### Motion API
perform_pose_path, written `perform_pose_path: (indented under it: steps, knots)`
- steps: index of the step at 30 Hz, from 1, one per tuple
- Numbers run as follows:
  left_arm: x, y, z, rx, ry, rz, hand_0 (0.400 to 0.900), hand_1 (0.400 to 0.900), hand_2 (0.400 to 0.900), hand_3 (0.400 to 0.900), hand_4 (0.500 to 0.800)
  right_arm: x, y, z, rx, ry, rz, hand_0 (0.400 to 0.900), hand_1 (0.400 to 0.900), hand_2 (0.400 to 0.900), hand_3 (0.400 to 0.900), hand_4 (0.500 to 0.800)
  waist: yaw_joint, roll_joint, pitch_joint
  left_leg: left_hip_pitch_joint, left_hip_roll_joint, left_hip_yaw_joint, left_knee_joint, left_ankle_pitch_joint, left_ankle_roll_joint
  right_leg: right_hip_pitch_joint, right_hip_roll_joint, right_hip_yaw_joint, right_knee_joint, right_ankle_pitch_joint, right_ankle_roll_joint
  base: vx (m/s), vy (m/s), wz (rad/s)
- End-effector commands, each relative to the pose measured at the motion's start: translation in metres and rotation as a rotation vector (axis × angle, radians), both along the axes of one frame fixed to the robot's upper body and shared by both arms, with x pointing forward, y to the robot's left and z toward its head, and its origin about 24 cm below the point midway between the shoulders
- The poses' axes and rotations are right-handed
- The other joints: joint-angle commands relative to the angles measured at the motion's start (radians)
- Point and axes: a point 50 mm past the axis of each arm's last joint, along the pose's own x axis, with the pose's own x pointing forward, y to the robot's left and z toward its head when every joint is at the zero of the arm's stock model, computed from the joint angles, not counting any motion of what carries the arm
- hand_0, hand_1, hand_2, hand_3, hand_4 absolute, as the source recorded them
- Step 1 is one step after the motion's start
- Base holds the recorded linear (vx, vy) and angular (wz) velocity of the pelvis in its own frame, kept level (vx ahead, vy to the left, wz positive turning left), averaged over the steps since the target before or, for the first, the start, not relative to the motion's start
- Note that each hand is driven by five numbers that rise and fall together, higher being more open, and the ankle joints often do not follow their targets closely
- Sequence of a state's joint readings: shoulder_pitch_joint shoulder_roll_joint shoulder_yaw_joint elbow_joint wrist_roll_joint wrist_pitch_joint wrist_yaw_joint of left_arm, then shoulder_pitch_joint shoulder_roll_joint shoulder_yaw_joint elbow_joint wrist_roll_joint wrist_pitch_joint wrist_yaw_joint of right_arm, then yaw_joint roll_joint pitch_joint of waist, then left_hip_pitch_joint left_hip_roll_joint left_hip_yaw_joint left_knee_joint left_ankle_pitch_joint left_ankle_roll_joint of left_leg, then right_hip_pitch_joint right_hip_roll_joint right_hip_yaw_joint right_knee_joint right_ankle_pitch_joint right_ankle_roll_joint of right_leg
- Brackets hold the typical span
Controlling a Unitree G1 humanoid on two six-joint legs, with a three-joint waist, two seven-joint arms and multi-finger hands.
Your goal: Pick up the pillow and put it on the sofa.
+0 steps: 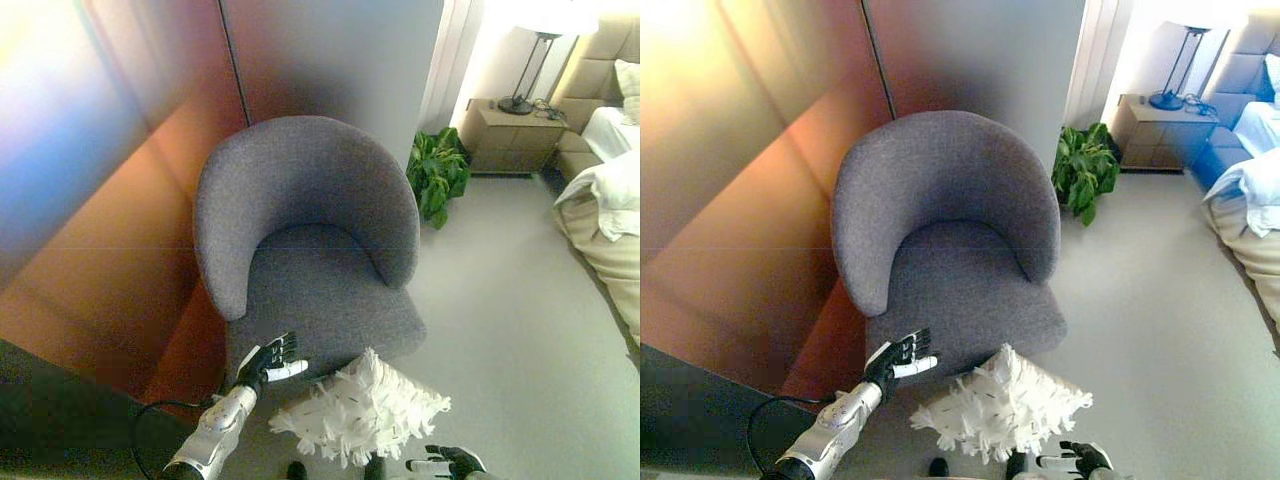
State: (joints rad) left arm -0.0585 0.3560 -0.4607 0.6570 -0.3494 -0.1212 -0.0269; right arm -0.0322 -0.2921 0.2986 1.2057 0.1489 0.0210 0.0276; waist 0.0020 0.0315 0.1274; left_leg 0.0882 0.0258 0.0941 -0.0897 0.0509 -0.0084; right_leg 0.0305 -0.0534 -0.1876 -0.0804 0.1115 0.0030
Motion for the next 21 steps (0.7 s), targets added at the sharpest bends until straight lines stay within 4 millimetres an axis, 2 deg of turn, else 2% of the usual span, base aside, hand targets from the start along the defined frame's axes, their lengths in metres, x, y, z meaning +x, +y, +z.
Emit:
perform_pose_path:
  steps: [1,7,11,16,21]
  knots:
    - [0.040,-0.003,0.028,0.082,-0.183,-0.061,0.900,0.900,0.900,0.900,0.800,0.015,-0.005,0.005,-0.037,-0.031,0.047,0.900,0.900,0.900,0.900,0.800,-0.024,-0.018,0.010,-0.022,0.013,0.050,0.091,-0.091,-0.014,0.008,-0.064,0.047,0.113,-0.138,0.106,0.03,-0.013,-0.18]
    - [0.037,-0.003,0.017,0.120,-0.123,-0.088,0.900,0.900,0.900,0.900,0.800,0.015,-0.004,0.005,-0.045,-0.026,0.083,0.900,0.900,0.900,0.900,0.800,-0.051,-0.019,0.023,-0.028,0.017,0.074,0.113,-0.102,-0.011,-0.011,-0.065,0.077,0.115,-0.128,0.111,0.03,-0.020,-0.15]
    - [0.041,-0.005,0.015,0.147,-0.120,-0.090,0.900,0.900,0.900,0.900,0.800,0.023,-0.005,0.008,-0.052,-0.051,0.103,0.900,0.900,0.900,0.900,0.800,-0.068,-0.017,0.047,-0.036,0.018,0.087,0.114,-0.102,-0.011,-0.029,-0.065,0.091,0.108,-0.117,0.115,-0.01,-0.021,-0.10]
    - [0.049,-0.006,0.018,0.229,-0.155,-0.095,0.900,0.900,0.900,0.900,0.800,0.039,-0.004,0.013,-0.058,-0.101,0.121,0.900,0.900,0.900,0.900,0.800,-0.082,-0.014,0.083,-0.061,0.021,0.100,0.116,-0.098,-0.015,-0.065,-0.066,0.106,0.106,-0.105,0.119,-0.04,-0.026,-0.07]
    - [0.064,-0.011,0.028,0.309,-0.222,-0.103,0.900,0.900,0.900,0.900,0.800,0.064,-0.003,0.023,-0.072,-0.172,0.142,0.900,0.900,0.900,0.900,0.800,-0.099,-0.011,0.141,-0.108,0.021,0.107,0.139,-0.095,-0.016,-0.123,-0.072,0.127,0.125,-0.095,0.119,-0.09,-0.016,-0.05]
